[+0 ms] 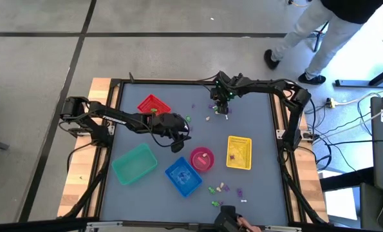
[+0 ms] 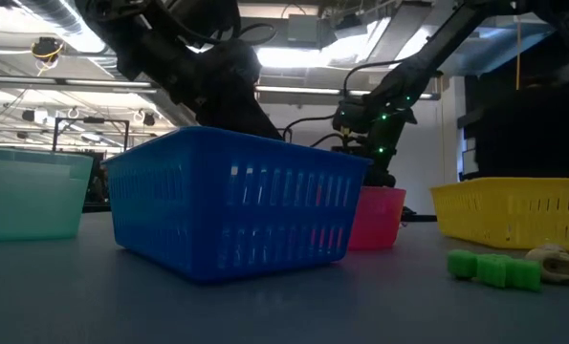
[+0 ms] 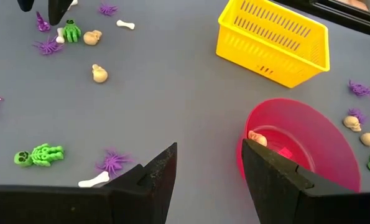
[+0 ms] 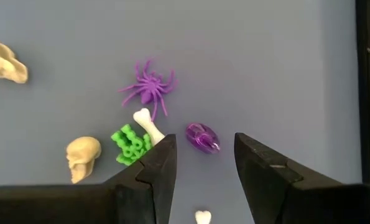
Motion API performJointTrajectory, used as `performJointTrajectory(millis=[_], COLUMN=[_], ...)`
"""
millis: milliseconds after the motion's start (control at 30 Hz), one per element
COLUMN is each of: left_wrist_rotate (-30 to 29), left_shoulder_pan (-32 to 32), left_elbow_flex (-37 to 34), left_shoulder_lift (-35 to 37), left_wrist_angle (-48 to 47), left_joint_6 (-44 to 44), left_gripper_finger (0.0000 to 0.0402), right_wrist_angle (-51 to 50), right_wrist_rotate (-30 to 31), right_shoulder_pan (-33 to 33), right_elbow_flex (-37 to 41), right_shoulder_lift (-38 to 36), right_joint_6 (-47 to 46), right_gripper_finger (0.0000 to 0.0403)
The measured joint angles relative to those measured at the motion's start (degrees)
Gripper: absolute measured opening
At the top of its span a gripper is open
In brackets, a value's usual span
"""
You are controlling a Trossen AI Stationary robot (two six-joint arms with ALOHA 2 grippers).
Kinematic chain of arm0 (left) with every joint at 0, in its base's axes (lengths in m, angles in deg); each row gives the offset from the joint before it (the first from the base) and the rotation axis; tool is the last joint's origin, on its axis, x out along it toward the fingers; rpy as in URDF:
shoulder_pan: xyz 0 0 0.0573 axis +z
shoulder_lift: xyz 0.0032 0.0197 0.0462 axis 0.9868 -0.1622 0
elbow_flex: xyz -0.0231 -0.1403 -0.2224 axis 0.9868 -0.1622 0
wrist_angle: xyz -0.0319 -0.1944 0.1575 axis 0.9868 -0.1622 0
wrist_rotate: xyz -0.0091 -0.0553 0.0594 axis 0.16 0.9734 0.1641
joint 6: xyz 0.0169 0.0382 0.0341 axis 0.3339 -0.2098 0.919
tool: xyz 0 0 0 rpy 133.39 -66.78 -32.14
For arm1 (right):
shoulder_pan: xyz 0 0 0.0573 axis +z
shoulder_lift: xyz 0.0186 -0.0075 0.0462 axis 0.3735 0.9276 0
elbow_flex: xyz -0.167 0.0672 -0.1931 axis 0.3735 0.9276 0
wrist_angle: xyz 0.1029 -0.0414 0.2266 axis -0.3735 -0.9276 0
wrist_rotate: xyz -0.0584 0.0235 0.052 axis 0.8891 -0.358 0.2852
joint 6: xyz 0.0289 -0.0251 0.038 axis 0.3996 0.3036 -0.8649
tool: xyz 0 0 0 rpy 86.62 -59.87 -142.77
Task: Sort Halloween decoration
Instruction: Put the violet witch hat toy into the blue bin
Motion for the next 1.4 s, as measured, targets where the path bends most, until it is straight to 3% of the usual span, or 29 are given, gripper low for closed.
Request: performJointTrajectory(millis=[1067,1400], left_wrist_rotate=[0.0,0.0], left_shoulder_pan=[0.0,0.0], left_elbow_flex=[0.0,0.0], left_shoulder_lift=[0.0,0.0], left_wrist_angle=[0.0,0.0], left_joint_6=[0.0,0.0], left_gripper_finger=[0.0165,0.0165], right_wrist_angle=[1.1,1.0], right_wrist_rotate=[-0.1,-1.4], right_shoulder_pan=[0.1,0.1], right_elbow_flex=[-0.1,0.0], right_shoulder_lift=[3.3,3.4], right_joint_6=[1.2,1.2], right_gripper_finger=[0.0157,0.0073])
